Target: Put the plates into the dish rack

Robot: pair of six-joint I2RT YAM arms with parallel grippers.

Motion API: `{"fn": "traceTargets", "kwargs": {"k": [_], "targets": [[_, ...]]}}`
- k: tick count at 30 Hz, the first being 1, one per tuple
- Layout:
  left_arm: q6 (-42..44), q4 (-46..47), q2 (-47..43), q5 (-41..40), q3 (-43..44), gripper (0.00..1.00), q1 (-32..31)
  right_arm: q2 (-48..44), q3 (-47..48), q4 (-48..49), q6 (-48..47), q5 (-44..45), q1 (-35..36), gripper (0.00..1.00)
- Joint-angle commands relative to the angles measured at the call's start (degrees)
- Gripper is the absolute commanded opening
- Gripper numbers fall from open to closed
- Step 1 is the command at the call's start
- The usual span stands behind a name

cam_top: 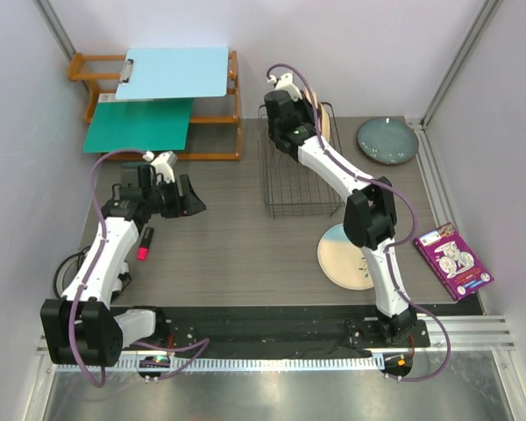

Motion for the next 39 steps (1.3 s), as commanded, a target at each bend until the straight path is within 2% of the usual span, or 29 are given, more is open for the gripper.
{"fn": "traceTargets", "kwargs": {"k": [1,10,20,21,24,25,27,30,32,37,39], "targets": [[-0.7,2.8,-0.8,0.7,-0.3,0.64,0.1,-1.6,2.2,3.9,-0.7,5.7,0.0,0.01],[-0.7,3.0,-0.9,0.4,-1.3,0.64,0.1,1.2,1.1,-2.6,4.0,4.2,1.8,0.01],[-0.8,3.1,-0.9,0.5,-1.9,0.65,0.1,5.2,3.3,-3.0,4.4,4.6,1.8,0.02],[-0.8,3.0,-0.9,0.5,-2.0,0.65,0.1,5.2,3.3,-3.1,4.2,4.8,1.8,0.15],[-0.8,3.1,-0.9,0.7,-2.1,0.65,0.1,4.3,2.7,-3.2,4.0,4.4,1.8,0.41],[-0.9,3.0,-1.1,0.5,-2.1,0.65,0.1,3.8,2.6,-3.2,4.0,4.2,1.9,0.53],[-1.1,3.2,-1.2,0.1,-2.4,0.66,0.0,2.1,2.4,-3.2,3.9,3.8,2.0,0.62],[-1.9,3.6,-1.0,-1.4,-2.8,0.69,0.1,-0.7,1.5,-3.2,3.4,3.7,2.8,0.65],[-3.8,3.8,-0.7,-2.6,-3.1,0.76,-0.2,-2.5,1.1,-3.6,2.9,3.8,3.9,0.68],[-9.4,5.1,0.4,-2.9,-4.5,0.76,-4.3,-14.4,-5.0,-4.8,4.2,3.5,8.3,0.72],[-13.5,8.6,0.4,-1.3,-6.7,0.76,-6.5,-18.2,-9.5,-6.9,7.0,3.0,8.4,0.76]]}}
